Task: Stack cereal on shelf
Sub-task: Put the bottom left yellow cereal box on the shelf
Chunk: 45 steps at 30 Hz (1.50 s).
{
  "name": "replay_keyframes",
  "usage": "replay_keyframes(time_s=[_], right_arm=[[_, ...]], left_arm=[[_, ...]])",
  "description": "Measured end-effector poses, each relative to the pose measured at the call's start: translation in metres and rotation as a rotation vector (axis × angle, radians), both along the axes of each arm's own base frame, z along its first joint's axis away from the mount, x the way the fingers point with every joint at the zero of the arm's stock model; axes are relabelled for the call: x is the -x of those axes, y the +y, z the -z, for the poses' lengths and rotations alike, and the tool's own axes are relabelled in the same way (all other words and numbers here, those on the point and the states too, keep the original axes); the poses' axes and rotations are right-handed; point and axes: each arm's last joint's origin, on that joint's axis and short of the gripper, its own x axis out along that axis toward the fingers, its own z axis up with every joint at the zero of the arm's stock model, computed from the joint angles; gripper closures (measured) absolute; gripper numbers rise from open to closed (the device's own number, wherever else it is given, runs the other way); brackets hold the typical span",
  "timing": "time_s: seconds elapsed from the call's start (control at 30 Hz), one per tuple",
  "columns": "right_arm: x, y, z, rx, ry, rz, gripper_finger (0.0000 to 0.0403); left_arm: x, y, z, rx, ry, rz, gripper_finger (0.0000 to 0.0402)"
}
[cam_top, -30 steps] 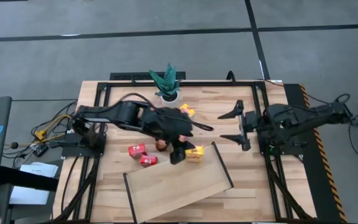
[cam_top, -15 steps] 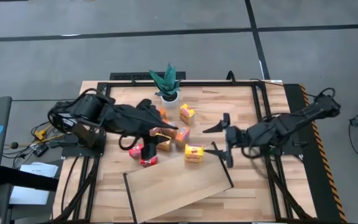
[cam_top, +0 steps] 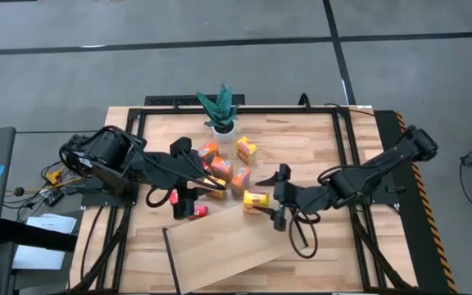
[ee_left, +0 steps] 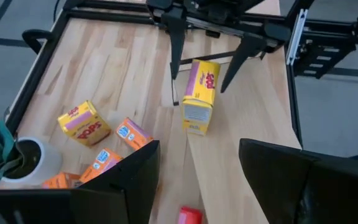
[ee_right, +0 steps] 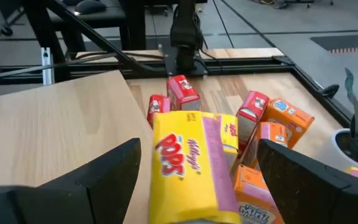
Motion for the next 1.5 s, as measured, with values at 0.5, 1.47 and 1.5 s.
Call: replay_keyframes(time_s=[0.5,1.47,1.5], right_arm=[[0.0,-0.004,0.005,-0.1,0.037,0.035,0.012],[0.02,0.035,0.005,-0.188,0.069,-0.171,0.024],[0.022,0.039,0.005,-0.187,0.071,-0.189,0.0239]], left_arm=[[0.002,0.0,0.002,0.0,0.028,0.01,0.0193],[0.001,0.0,0.002,-0.004,0.027,0.017,0.0193],[0.001,0.0,0.002,-0.004,0.027,0.017,0.0193]])
